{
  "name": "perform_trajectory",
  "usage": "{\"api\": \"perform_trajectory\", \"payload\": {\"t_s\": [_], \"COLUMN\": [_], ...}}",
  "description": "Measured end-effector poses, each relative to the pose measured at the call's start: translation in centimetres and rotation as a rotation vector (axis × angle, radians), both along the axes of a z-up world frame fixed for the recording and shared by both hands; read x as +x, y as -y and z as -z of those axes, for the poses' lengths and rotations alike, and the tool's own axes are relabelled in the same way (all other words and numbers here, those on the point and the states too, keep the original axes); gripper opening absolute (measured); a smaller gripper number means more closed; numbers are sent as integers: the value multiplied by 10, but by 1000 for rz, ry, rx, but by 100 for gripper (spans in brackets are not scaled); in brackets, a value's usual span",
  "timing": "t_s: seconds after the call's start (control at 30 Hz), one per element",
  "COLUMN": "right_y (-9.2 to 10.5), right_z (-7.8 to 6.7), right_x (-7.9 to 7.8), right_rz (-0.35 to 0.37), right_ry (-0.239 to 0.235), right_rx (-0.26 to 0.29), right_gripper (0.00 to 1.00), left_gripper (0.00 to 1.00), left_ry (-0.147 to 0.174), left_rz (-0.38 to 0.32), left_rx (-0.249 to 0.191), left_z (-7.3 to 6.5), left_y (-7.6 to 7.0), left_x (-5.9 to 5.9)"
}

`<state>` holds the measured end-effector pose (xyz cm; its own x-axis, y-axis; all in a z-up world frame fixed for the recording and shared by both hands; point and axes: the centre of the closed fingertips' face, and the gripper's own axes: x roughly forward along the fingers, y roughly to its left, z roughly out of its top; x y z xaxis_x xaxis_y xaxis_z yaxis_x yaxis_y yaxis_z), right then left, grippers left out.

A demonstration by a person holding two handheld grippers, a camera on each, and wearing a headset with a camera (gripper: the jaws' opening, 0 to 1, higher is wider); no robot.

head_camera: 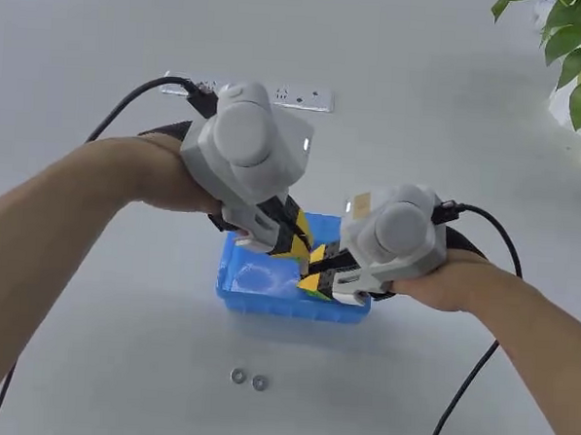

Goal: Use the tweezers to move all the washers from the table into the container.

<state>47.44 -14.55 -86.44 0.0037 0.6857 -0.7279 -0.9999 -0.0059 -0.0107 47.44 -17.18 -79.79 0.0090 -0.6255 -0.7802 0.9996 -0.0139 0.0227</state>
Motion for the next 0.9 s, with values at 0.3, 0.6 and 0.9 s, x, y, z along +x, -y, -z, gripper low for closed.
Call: {"api": "perform_trajectory", "payload": {"t_s": [0.3,0.6,0.9], "right_y": [0,-1,-3], "right_z": [0,-5,-15], "right_x": [0,-2,-4], "right_rz": [-9,-9,-9], "right_ry": [1,8,23], "right_rx": [-8,-6,-1], "right_gripper": [11,11,11], "left_gripper": [7,7,7], "left_ry": [1,5,20], "left_rz": [4,4,5], "left_rx": [5,7,7], "left_z": [0,-6,-15], "left_y": [0,-2,-4], "left_x": [0,-3,-7]}}
